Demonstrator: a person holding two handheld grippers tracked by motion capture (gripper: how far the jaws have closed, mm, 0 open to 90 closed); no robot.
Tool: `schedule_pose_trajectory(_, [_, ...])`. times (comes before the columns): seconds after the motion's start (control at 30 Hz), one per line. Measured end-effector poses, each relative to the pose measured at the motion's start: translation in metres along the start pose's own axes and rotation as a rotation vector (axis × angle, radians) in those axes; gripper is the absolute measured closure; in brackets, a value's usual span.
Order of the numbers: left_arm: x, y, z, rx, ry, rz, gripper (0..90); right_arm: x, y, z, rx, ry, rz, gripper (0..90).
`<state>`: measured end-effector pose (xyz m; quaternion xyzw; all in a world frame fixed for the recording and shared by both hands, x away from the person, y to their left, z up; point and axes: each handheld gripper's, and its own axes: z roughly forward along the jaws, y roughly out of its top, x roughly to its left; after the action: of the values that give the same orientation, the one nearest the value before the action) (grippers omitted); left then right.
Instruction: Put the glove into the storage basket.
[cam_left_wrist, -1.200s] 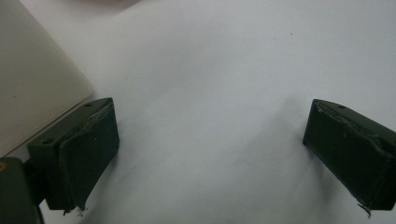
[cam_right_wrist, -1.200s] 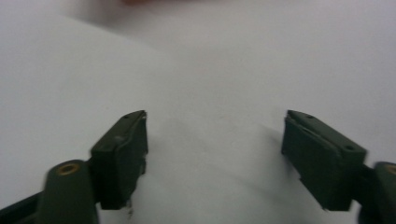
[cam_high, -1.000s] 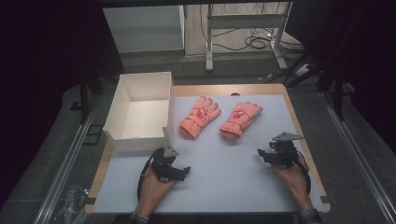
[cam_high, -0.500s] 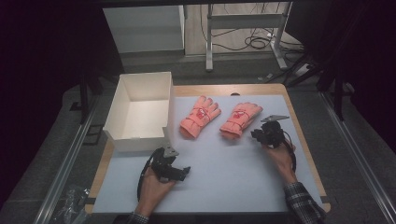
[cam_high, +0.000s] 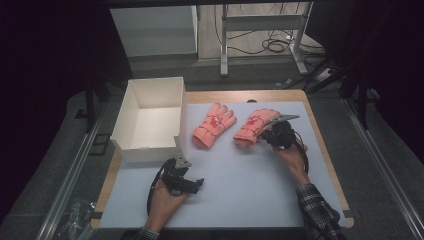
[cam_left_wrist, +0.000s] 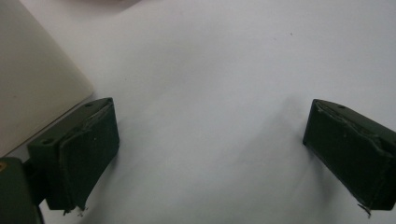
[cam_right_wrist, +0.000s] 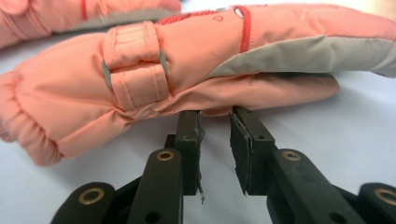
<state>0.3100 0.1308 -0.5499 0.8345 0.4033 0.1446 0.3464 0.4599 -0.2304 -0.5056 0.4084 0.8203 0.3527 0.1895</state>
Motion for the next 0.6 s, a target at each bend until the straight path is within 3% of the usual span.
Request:
schedule_pose_trajectory(0.37, [0.0,0.0,0.0,0.001,0.0,0.001,3.5,0.017,0.038,0.008,-0.038,0.009,-0.045,67.9])
schedule_pose_trajectory(0.6, [0.0,0.0,0.0,0.003,0.001,0.003,3.5,0.022,0.062,0.019,-0.059,0.044,-0.024,64.5])
